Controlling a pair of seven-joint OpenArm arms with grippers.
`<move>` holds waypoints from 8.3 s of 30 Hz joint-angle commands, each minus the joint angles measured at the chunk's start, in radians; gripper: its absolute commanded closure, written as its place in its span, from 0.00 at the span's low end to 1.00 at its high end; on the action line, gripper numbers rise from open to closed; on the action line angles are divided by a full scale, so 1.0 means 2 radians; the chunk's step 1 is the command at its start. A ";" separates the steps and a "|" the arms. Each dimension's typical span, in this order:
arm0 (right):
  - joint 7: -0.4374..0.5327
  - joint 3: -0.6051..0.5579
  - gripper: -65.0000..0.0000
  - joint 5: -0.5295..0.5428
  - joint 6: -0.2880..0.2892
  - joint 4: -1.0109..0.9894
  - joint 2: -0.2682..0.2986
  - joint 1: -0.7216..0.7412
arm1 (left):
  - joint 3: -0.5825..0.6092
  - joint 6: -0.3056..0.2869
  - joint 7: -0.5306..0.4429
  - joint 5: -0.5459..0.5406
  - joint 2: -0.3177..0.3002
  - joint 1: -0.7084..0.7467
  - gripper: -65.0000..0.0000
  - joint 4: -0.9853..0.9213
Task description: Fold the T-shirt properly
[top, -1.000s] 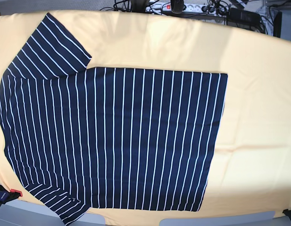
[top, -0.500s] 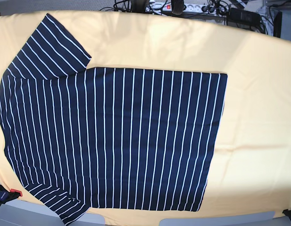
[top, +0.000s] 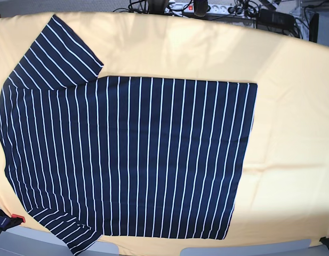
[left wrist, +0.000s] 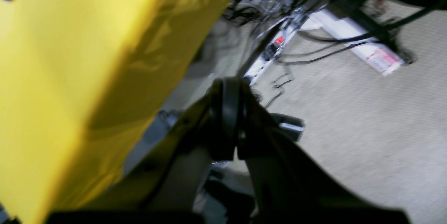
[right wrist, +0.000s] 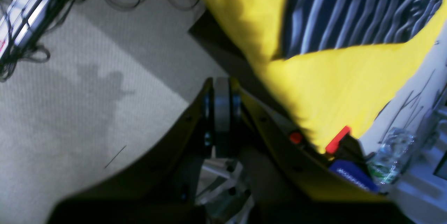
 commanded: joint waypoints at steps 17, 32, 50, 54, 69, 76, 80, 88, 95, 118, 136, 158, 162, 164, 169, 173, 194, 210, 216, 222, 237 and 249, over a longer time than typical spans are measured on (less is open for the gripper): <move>0.001 0.046 1.00 -0.135 -0.053 0.031 0.002 -0.002 | -0.237 0.012 -0.072 -0.032 -0.033 0.009 1.00 0.006; 0.068 0.161 1.00 -0.026 0.053 0.031 0.002 0.105 | -0.273 -0.104 -0.153 -0.133 -0.174 -0.147 1.00 -0.027; 0.091 0.160 1.00 0.030 0.082 0.031 -0.002 0.127 | -0.154 -0.306 -0.431 -0.114 -0.280 -0.355 0.40 -0.216; 0.091 0.160 1.00 0.030 0.082 0.031 -0.002 0.127 | -0.048 -0.274 -0.431 -0.078 -0.279 -0.435 0.40 -0.249; 0.092 0.160 1.00 0.059 0.082 0.031 -0.004 0.127 | 0.215 -0.261 -0.395 -0.056 -0.220 -0.682 0.41 -0.320; 0.094 0.160 0.75 0.117 0.162 0.031 -0.004 0.127 | 0.248 -0.259 -0.348 -0.073 -0.214 -0.724 1.00 -0.326; 0.107 0.160 0.52 0.176 0.238 0.031 -0.004 0.127 | 0.248 -0.248 -0.348 -0.073 -0.214 -0.728 1.00 -0.326; 0.119 0.160 0.49 0.194 0.246 0.014 -0.004 0.130 | 0.248 -0.246 -0.348 -0.073 -0.214 -0.728 1.00 -0.326; 0.103 0.160 0.49 0.190 0.207 -0.028 -0.004 0.145 | 0.248 -0.246 -0.348 -0.073 -0.214 -0.728 1.00 -0.326; 0.004 0.160 1.00 0.075 0.176 0.045 0.041 0.072 | 0.248 -0.315 -0.375 -0.104 -0.325 -0.728 1.00 -0.226; -0.099 0.160 1.00 0.059 0.168 0.054 0.057 -0.010 | 0.248 -0.436 -0.427 -0.162 -0.408 -0.716 1.00 -0.116; -0.117 0.160 1.00 0.117 0.176 0.054 0.057 -0.010 | 0.248 -0.436 -0.420 -0.132 -0.439 -0.643 1.00 -0.114; -0.115 0.160 1.00 0.050 0.144 0.054 0.057 -0.010 | 0.248 -0.436 -0.420 -0.132 -0.438 -0.643 1.00 -0.105; -0.114 0.160 1.00 0.031 0.139 0.054 0.057 -0.010 | 0.248 -0.436 -0.420 -0.132 -0.439 -0.643 1.00 -0.093; -0.109 0.160 1.00 0.014 0.139 0.054 0.057 -0.010 | 0.248 -0.436 -0.418 -0.131 -0.439 -0.643 1.00 -0.071; -0.104 0.161 1.00 -0.002 0.130 0.054 0.057 -0.010 | 0.248 -0.436 -0.383 -0.100 -0.439 -0.644 1.00 -0.071; 0.094 0.345 1.00 0.214 0.237 0.054 0.058 0.114 | 0.248 -0.436 -0.350 -0.095 -0.381 -0.747 1.00 -0.073; 0.138 0.344 1.00 0.397 0.351 -0.108 0.077 0.346 | 0.248 -0.336 -0.312 -0.095 -0.289 -0.747 1.00 -0.196; 0.138 0.298 1.00 0.420 0.366 -0.175 0.077 0.424 | 0.248 -0.293 -0.310 -0.094 -0.251 -0.748 1.00 -0.235; 0.138 0.236 1.00 0.417 0.366 -0.229 0.077 0.500 | 0.248 -0.242 -0.275 -0.095 -0.238 -0.767 1.00 -0.239; 0.119 0.177 1.00 0.402 0.339 -0.252 0.114 0.585 | 0.248 -0.209 -0.245 -0.121 -0.238 -0.809 1.00 -0.239; 0.134 0.177 1.00 0.402 0.275 -0.255 0.112 0.585 | 0.248 -0.178 -0.208 -0.121 -0.238 -0.809 1.00 -0.239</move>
